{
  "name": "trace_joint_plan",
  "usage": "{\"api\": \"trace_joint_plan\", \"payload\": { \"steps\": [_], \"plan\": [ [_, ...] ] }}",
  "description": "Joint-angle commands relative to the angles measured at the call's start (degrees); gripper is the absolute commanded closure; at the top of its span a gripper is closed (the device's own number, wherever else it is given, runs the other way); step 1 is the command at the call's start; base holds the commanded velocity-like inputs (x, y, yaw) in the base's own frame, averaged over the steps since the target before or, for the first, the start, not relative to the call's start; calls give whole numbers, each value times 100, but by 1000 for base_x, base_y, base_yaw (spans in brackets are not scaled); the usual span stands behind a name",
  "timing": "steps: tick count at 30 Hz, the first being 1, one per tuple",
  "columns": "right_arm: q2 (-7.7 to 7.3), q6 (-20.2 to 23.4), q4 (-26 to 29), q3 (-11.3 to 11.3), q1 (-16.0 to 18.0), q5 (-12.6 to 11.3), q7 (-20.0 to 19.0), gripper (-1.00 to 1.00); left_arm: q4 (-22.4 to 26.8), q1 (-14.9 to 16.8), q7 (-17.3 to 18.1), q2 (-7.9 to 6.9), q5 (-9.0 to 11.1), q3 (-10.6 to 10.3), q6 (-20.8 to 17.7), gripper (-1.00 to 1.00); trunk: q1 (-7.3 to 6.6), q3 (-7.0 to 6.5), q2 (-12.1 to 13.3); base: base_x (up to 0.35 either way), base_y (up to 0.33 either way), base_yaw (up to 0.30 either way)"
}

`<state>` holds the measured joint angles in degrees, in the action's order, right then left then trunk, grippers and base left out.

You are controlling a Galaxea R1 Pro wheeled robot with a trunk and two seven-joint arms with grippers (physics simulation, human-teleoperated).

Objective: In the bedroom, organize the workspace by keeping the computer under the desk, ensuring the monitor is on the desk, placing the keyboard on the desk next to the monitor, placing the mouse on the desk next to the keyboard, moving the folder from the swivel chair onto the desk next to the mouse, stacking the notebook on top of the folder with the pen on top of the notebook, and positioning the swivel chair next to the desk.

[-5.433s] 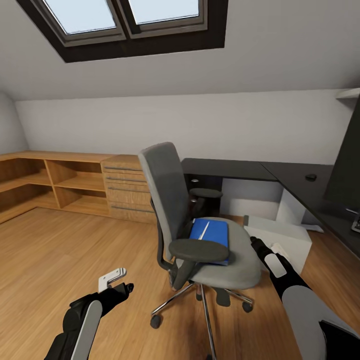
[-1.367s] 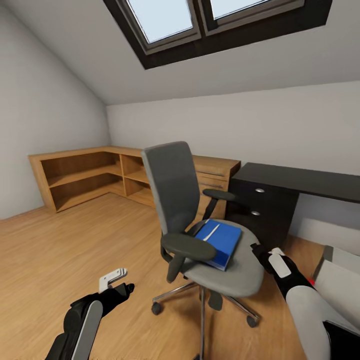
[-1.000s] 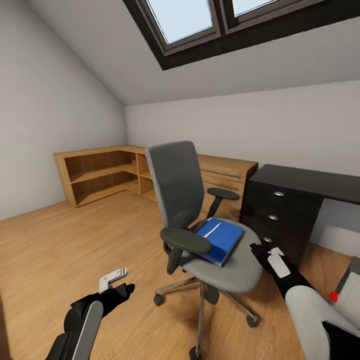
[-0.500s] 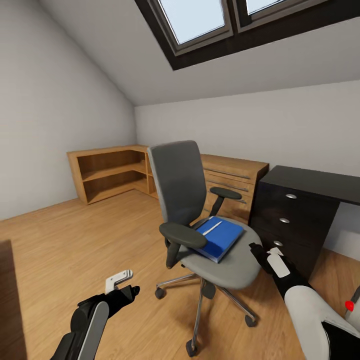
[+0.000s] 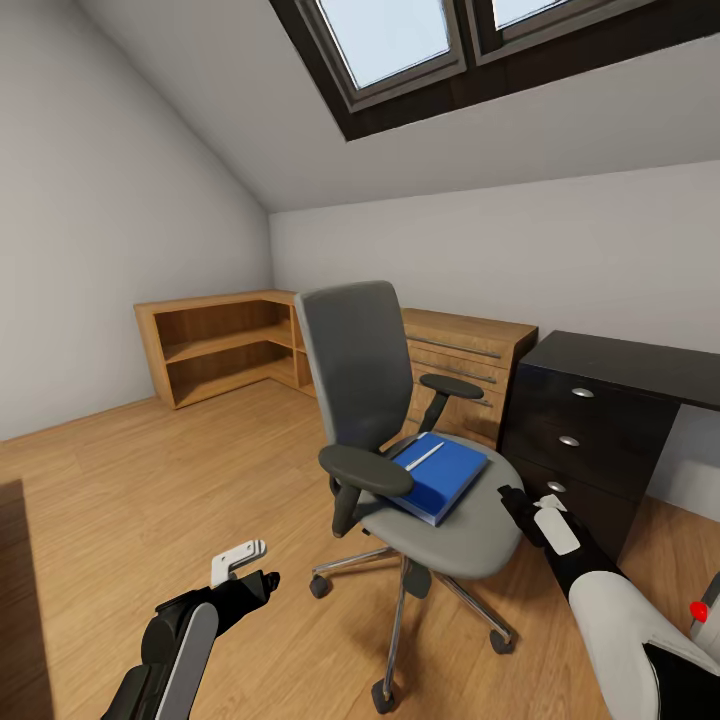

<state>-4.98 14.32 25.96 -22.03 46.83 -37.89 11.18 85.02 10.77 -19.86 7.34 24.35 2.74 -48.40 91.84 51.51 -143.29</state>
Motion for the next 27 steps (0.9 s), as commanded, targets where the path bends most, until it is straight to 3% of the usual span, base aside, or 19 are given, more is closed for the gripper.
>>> {"api": "trace_joint_plan", "payload": {
  "steps": [1,13,22,27],
  "plan": [
    [2,23,13,-6,2,-51,32,-100,6,4,-45,4,61,7,-20,-100,-1,6,-3,0,0,0],
    [-3,27,14,-13,2,-52,33,-100,3,4,-49,4,61,8,-21,-100,-1,6,-3,-27,0,0],
    [-3,20,14,-4,2,-46,33,-100,-71,4,-47,-4,61,7,-21,-100,-1,6,-3,-264,-49,0],
    [65,20,1,-6,2,-52,26,-100,-73,4,-45,-13,53,7,-13,-100,-1,6,-3,-30,-6,0]
  ]
}}
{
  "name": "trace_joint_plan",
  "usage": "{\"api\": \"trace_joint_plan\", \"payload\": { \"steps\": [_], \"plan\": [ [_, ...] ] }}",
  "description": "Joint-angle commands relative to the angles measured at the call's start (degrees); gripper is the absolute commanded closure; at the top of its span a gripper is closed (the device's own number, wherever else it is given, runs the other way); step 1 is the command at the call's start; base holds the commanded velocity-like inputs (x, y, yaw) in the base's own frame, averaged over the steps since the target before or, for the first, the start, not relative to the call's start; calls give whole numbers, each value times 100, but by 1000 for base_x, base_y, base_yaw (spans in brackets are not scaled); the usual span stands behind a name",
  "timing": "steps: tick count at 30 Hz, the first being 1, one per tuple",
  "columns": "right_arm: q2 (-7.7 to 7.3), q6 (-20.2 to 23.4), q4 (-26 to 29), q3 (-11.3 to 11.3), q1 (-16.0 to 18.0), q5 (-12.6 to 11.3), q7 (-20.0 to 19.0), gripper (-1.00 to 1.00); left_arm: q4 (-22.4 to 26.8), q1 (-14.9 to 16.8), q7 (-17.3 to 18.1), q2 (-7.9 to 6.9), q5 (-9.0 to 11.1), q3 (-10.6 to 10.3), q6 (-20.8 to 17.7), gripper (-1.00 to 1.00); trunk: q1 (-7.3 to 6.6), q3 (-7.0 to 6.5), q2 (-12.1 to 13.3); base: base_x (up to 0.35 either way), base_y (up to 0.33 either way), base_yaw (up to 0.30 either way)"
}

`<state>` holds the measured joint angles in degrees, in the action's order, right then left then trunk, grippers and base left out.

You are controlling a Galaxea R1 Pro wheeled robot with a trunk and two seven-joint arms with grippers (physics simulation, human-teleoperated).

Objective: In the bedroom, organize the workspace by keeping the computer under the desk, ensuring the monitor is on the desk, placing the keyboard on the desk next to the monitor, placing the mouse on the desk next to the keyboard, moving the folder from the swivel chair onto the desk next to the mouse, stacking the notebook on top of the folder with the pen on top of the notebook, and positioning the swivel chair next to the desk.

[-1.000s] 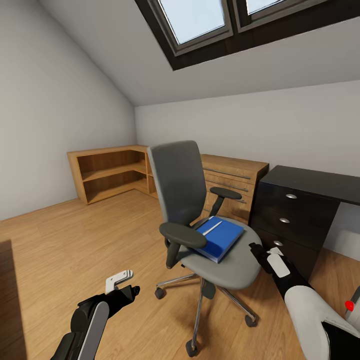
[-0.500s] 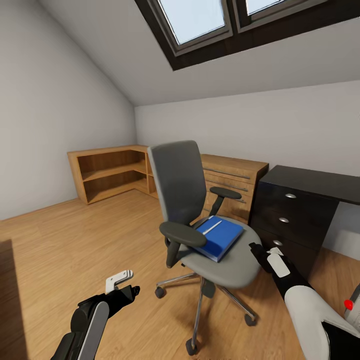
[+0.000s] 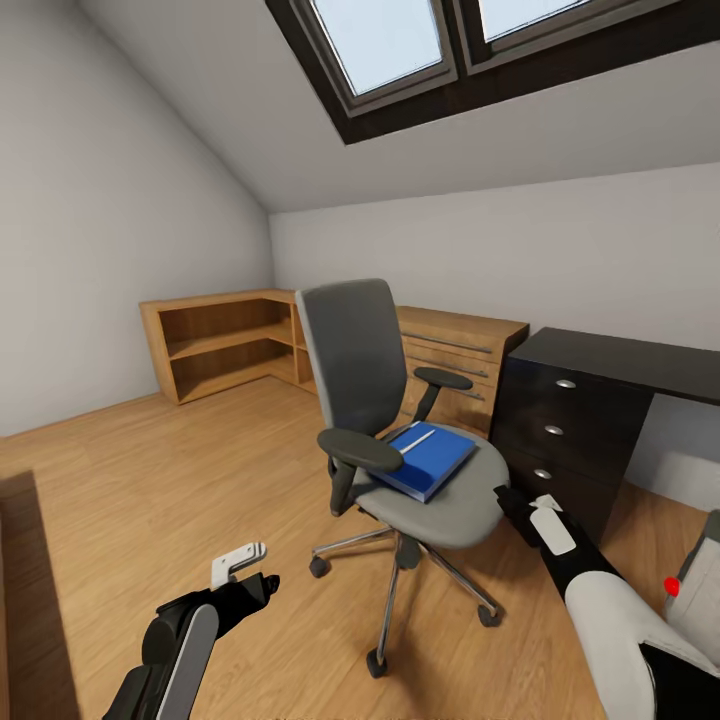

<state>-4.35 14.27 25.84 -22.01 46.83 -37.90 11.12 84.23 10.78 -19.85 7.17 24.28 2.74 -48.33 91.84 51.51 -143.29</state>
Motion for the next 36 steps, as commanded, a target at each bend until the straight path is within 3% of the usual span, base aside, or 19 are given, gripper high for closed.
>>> {"api": "trace_joint_plan", "payload": {
  "steps": [1,15,36],
  "plan": [
    [11,24,12,-9,2,-51,32,-100,6,4,-45,4,60,7,-19,-100,-1,6,-3,-9,-2,0],
    [234,23,-40,-14,2,-39,30,-100,6,4,-45,4,60,7,-17,-100,-1,6,-3,-1,0,0],
    [294,23,-44,-17,2,-34,30,-100,6,4,-45,15,68,-31,-18,-100,-1,6,-3,53,0,0]
  ]
}}
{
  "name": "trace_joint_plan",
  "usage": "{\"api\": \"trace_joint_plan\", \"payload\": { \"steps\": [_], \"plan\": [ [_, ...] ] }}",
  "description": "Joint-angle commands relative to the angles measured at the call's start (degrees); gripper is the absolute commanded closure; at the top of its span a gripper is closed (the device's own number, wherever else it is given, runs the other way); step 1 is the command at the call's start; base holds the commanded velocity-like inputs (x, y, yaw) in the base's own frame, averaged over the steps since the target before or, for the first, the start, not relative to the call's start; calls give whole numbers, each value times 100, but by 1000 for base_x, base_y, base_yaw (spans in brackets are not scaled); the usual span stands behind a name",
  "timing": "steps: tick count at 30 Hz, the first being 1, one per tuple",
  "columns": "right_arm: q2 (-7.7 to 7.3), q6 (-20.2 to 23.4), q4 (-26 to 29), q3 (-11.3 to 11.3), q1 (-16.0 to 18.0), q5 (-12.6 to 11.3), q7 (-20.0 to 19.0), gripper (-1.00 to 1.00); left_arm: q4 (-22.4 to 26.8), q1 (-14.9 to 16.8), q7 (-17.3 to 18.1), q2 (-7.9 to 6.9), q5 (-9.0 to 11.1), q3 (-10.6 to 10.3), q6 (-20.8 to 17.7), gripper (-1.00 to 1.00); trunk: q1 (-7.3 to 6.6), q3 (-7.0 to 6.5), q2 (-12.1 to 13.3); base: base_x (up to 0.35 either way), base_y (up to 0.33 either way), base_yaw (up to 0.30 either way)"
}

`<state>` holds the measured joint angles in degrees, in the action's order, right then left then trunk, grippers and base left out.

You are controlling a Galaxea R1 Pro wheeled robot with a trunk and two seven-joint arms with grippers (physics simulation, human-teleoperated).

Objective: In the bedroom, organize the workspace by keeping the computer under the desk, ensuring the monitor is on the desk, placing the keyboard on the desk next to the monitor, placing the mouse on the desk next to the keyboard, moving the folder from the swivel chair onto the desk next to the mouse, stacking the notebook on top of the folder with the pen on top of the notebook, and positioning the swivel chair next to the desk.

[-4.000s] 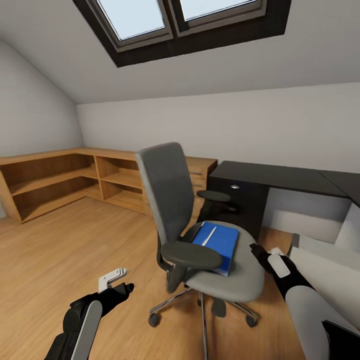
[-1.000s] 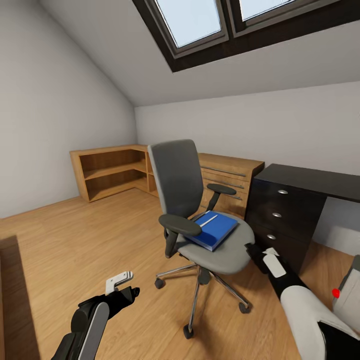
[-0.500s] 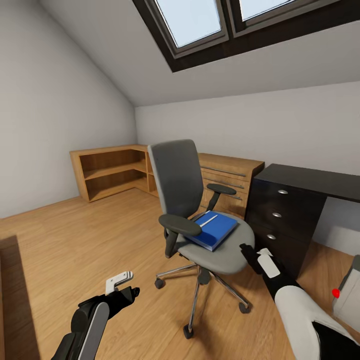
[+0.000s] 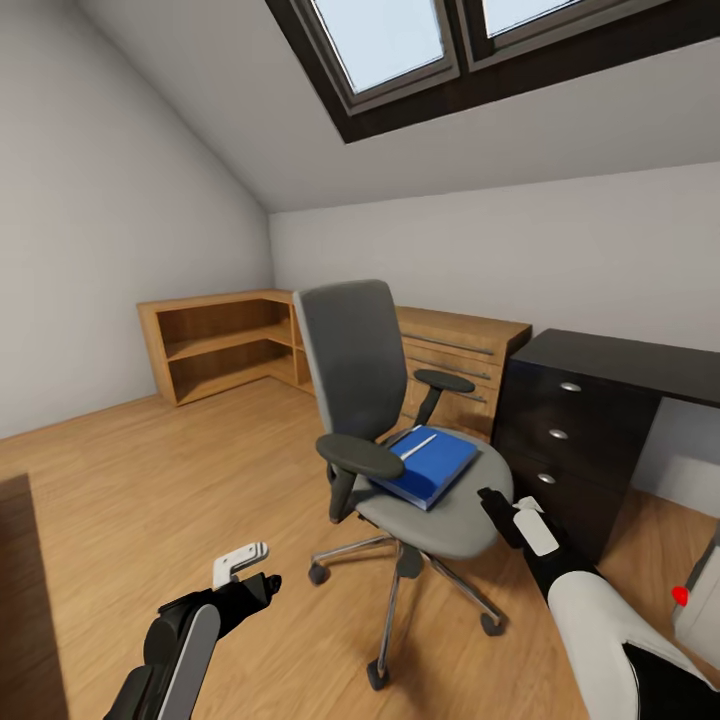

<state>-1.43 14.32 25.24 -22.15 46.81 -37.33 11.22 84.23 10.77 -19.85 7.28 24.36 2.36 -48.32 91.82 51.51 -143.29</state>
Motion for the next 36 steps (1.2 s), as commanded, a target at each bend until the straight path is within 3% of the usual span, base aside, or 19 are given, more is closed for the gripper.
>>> {"api": "trace_joint_plan", "payload": {
  "steps": [1,28,36],
  "plan": [
    [3,18,16,-2,3,-90,17,-100,5,4,-45,5,61,5,-19,-100,1,6,-3,187,0,0],
    [-9,13,20,0,3,-90,20,-100,5,4,-45,11,61,1,-19,-100,1,6,-3,245,0,0],
    [-21,9,25,0,4,-86,18,-100,5,4,-51,11,61,-91,-19,-100,1,6,-3,-145,0,0]
  ]
}}
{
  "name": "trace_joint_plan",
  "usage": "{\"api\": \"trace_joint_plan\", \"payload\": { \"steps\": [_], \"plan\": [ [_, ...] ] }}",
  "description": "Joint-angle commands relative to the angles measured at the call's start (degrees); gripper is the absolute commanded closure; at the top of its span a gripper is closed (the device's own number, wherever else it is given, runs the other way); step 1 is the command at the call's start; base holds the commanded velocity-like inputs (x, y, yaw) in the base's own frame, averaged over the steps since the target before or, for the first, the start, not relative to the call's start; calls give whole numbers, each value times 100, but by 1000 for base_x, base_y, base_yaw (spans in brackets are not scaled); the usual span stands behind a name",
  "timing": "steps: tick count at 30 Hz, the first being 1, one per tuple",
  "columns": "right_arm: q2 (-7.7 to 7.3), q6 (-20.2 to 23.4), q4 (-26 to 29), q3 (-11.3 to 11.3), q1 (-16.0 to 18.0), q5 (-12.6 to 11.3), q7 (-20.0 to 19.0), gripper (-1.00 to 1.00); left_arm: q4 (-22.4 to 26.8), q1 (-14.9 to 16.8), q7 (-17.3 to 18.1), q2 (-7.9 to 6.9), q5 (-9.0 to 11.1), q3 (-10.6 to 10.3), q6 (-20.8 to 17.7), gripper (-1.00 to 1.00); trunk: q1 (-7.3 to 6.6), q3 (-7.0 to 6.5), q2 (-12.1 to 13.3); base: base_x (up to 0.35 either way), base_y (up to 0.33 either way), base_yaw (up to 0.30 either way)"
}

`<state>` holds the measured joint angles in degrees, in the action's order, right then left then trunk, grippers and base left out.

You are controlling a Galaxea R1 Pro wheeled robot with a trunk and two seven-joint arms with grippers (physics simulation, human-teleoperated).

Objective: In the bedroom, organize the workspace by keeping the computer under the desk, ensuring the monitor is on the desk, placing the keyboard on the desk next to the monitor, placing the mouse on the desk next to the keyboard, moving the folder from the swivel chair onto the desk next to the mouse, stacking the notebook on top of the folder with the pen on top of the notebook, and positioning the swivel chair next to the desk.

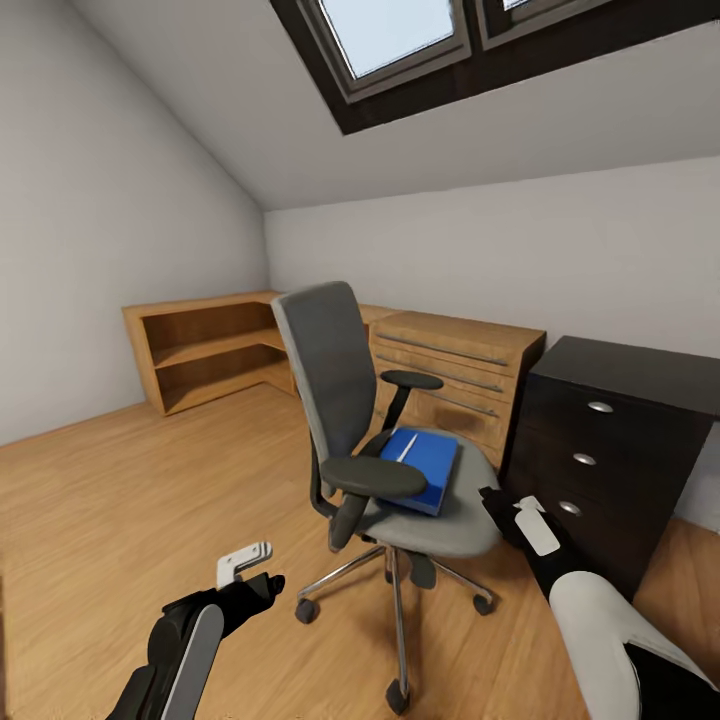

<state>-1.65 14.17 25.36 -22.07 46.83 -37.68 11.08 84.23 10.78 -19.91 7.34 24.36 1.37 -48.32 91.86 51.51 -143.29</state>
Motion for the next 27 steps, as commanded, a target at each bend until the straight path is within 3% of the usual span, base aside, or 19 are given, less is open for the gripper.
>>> {"api": "trace_joint_plan", "payload": {
  "steps": [1,6,27],
  "plan": [
    [0,24,13,-8,2,-49,33,-100,6,4,-47,4,60,5,-19,-100,-4,6,-3,-131,0,0],
    [-3,21,13,-8,2,-38,35,-100,2,4,-48,4,60,4,-19,-100,-4,6,-3,-65,0,0],
    [6,16,5,-8,2,-30,35,-100,-2,4,-42,1,54,5,-14,-100,-4,6,-3,-206,0,0]
  ]
}}
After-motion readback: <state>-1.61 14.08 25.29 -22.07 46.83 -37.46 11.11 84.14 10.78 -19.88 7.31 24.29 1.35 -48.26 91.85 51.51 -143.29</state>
